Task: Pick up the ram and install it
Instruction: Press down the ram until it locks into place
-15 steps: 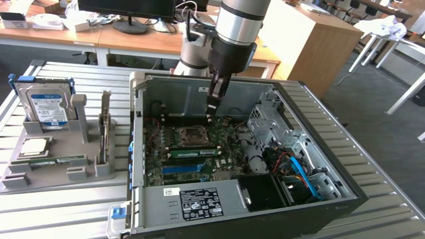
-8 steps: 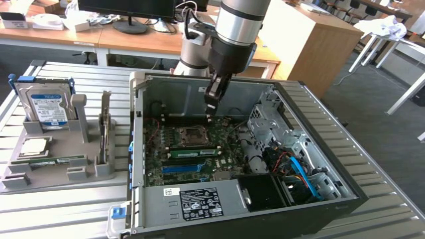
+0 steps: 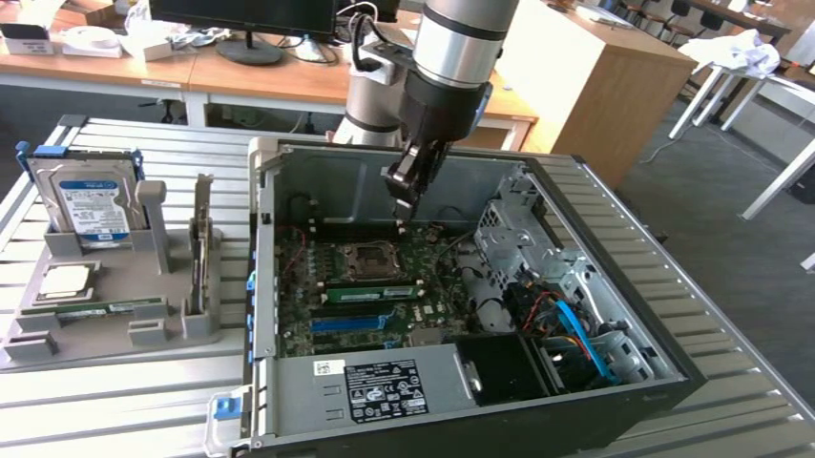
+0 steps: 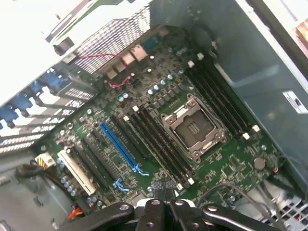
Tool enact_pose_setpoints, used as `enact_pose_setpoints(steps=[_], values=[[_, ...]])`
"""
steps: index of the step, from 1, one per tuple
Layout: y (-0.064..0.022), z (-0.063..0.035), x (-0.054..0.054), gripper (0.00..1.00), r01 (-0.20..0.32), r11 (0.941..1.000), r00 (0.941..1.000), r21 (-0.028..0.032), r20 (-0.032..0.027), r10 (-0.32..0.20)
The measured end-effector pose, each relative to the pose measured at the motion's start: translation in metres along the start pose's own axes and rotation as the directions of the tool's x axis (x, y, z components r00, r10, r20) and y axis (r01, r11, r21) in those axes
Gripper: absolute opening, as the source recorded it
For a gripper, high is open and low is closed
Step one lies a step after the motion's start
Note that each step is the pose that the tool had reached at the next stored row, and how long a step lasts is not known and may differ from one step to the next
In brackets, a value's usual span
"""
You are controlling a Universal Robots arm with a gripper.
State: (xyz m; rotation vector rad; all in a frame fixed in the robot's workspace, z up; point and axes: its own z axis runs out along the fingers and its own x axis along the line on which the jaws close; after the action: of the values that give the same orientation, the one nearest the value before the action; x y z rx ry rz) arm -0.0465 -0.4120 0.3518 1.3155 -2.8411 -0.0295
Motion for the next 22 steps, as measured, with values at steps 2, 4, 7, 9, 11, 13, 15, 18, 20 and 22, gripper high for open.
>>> enact_pose_setpoints(steps=[2,4,7,9,11,13,15,18,20,22], values=[[0.0000,0.0002,0.0000,0.10,-0.033,0.9995,0.9995,-0.0001,0.0007,0.033],[0.0000,0.0003,0.0000,0.10,-0.066,0.9978,0.9978,-0.0002,0.0014,0.066],[0.0000,0.0005,0.0000,0.10,-0.116,0.9932,0.9932,-0.0003,0.0025,0.116],[0.0000,0.0006,0.0000,0.10,-0.148,0.9889,0.9889,-0.0005,0.0031,0.148],[0.0000,0.0007,0.0000,0.10,-0.182,0.9833,0.9833,-0.0006,0.0039,0.182],[0.0000,0.0009,0.0000,0.10,-0.214,0.9768,0.9768,-0.0008,0.0045,0.214],[0.0000,0.0010,0.0000,0.10,-0.246,0.9693,0.9692,-0.0011,0.0053,0.246],[0.0000,0.0013,0.0000,0.10,-0.294,0.9557,0.9557,-0.0014,0.0063,0.294],[0.0000,0.0014,0.0000,0.10,-0.326,0.9455,0.9455,-0.0017,0.0069,0.326],[0.0000,0.0016,0.0000,0.10,-0.357,0.9343,0.9343,-0.0020,0.0076,0.357]])
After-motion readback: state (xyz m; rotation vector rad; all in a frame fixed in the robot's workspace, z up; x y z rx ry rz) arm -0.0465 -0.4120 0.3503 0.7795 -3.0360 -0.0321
